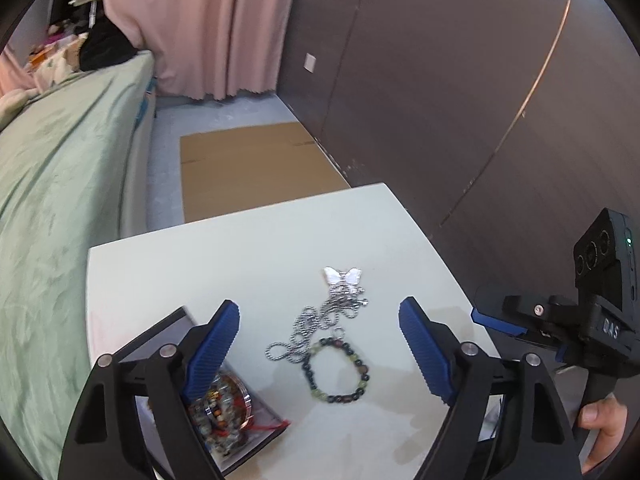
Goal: Organize jewelry
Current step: 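Move the open left gripper over the butterfly pendant and bead bracelet, then close the left gripper on the silver chain and lift it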
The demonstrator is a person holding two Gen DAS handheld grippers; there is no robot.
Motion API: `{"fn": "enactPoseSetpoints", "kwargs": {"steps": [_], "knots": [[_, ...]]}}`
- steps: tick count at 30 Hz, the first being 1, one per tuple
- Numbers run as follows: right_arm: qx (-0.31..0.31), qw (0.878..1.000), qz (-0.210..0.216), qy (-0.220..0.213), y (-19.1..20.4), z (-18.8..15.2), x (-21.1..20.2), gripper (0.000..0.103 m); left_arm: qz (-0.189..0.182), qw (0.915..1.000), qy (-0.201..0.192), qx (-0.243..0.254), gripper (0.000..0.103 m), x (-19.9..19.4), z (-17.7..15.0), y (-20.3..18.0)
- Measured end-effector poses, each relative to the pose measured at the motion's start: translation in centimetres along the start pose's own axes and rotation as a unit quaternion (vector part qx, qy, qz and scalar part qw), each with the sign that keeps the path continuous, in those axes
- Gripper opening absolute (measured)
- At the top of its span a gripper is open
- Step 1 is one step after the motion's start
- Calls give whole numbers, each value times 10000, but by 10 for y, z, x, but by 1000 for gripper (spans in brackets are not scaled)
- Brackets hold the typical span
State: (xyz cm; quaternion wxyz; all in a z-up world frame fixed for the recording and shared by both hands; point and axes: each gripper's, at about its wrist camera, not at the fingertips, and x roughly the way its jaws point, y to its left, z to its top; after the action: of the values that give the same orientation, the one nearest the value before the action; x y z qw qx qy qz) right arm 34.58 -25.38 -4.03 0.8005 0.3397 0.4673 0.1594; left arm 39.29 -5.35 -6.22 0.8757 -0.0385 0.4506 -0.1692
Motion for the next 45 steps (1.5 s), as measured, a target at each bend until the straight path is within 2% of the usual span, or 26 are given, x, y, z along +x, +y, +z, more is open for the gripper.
{"fn": "enactPoseSetpoints", "kwargs": {"steps": [5,8,13,17,22,25,27,28,29,31,32,35,45], "knots": [[188,9996,-146,-127,-10,2,-3,98,-138,9990,390,-171,73,30,11,-9],[315,9985,-321,-320,-17,4,-8,98,-100,9987,493,-107,72,47,14,-16],[207,9966,-594,-534,-18,6,-12,98,-250,9975,651,-137,70,72,12,-17],[344,9956,-693,-524,-23,6,-9,98,-367,9961,781,-169,67,92,10,-19],[465,9951,-621,-619,-25,9,-9,98,-200,9951,973,-10,65,114,7,-20],[463,9936,-757,-706,-24,10,-8,98,-107,9938,1109,8,63,127,1,-19],[473,9939,-764,-641,-24,10,-4,98,-127,9929,1178,-39,57,135,-3,-17],[470,9941,-766,-604,-25,10,-2,98,-79,9936,1130,11,55,135,-3,-18],[463,9945,-766,-541,-24,9,1,98,1,9938,1114,56,48,135,-3,-19],[458,9960,-681,-365,-25,9,8,98,60,9939,1104,57,26,137,-4,-20],[457,9968,-602,-257,-25,8,11,98,69,9930,1182,14,19,139,-5,-19],[474,9977,-477,29,-26,7,23,98,4,9931,1171,-71,19,136,-5,-15],[166,9954,-928,195,-17,2,43,98,-348,9949,818,-485,18,98,-1,2]]}}
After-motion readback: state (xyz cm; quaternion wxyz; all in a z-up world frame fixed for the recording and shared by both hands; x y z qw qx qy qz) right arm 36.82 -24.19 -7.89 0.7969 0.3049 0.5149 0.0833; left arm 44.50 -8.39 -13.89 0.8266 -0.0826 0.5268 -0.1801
